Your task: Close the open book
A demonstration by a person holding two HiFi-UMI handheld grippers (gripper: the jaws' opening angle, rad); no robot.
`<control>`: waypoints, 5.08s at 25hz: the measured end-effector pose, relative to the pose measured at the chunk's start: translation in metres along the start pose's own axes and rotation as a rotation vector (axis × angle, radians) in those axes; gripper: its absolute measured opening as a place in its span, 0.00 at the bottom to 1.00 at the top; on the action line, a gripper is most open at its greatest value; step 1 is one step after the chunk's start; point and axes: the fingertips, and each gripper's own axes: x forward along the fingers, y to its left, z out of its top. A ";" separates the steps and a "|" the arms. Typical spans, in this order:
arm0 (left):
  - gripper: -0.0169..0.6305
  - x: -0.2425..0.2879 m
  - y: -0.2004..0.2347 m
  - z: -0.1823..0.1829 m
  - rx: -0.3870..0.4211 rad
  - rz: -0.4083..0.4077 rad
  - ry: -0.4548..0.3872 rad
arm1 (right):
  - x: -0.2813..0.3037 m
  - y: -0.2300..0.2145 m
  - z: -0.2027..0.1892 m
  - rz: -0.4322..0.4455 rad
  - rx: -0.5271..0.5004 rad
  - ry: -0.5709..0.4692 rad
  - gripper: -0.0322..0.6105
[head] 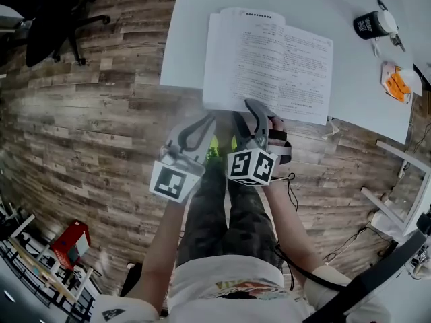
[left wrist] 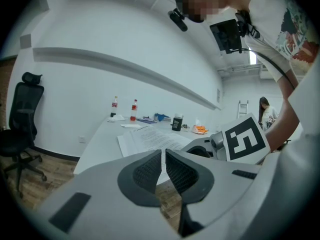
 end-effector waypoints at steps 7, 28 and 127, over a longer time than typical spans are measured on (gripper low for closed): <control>0.05 -0.007 0.003 -0.006 -0.020 -0.012 0.005 | 0.008 -0.007 0.004 -0.093 -0.060 0.067 0.27; 0.05 -0.029 0.000 0.060 0.039 -0.046 -0.031 | -0.046 -0.041 0.038 -0.021 0.337 -0.082 0.11; 0.05 0.060 -0.141 0.186 0.127 -0.081 -0.070 | -0.223 -0.177 -0.027 0.018 0.682 -0.341 0.14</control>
